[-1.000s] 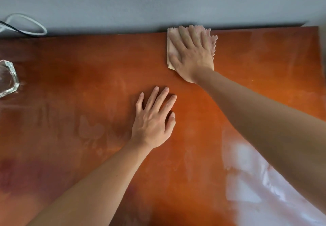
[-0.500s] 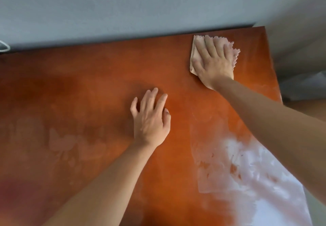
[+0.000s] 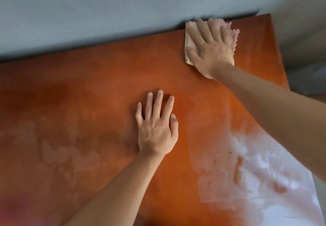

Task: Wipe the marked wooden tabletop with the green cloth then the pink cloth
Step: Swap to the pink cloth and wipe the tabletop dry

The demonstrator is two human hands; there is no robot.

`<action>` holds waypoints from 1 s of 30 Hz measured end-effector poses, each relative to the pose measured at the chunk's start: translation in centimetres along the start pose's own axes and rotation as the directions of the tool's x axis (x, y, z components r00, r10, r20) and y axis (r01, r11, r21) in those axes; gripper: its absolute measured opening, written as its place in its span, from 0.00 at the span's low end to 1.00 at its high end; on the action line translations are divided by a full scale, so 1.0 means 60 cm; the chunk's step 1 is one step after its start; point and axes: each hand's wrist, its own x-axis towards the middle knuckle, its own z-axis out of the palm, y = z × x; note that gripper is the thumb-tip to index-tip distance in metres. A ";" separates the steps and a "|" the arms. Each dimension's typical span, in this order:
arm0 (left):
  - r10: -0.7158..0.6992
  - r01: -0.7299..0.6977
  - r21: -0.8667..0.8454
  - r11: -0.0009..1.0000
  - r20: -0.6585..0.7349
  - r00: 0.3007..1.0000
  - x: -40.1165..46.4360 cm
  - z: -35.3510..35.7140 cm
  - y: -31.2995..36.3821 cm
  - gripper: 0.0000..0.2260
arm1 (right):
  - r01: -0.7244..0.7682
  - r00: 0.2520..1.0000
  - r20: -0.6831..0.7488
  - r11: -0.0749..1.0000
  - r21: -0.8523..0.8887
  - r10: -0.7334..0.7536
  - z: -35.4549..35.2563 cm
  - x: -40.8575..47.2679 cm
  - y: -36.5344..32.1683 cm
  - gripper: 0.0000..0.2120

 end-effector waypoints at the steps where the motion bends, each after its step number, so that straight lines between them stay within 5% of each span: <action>1: 0.000 0.000 0.004 1.000 0.001 1.000 -0.001 0.000 0.000 0.23 | 0.001 1.000 0.004 1.000 0.004 -0.001 -0.001 -0.002 0.000 0.31; 15: -0.015 0.016 -0.010 1.000 0.035 0.999 -0.002 -0.010 0.003 0.23 | 0.165 0.982 0.076 0.983 0.083 -0.171 0.061 -0.324 -0.111 0.29; 20: -0.017 0.018 -0.023 1.000 0.018 1.000 -0.002 -0.007 0.000 0.24 | 0.222 0.968 0.122 0.975 -0.006 -0.219 0.044 -0.267 -0.084 0.31; 24: -0.016 0.016 -0.013 1.000 -0.003 1.000 -0.001 -0.003 0.003 0.24 | 0.079 0.994 0.074 0.997 -0.023 -0.077 0.019 -0.141 -0.033 0.32; 30: -0.002 0.002 0.005 1.000 -0.027 1.000 -0.002 0.003 0.000 0.23 | 0.062 0.996 0.061 0.997 -0.046 -0.059 0.012 -0.076 -0.027 0.33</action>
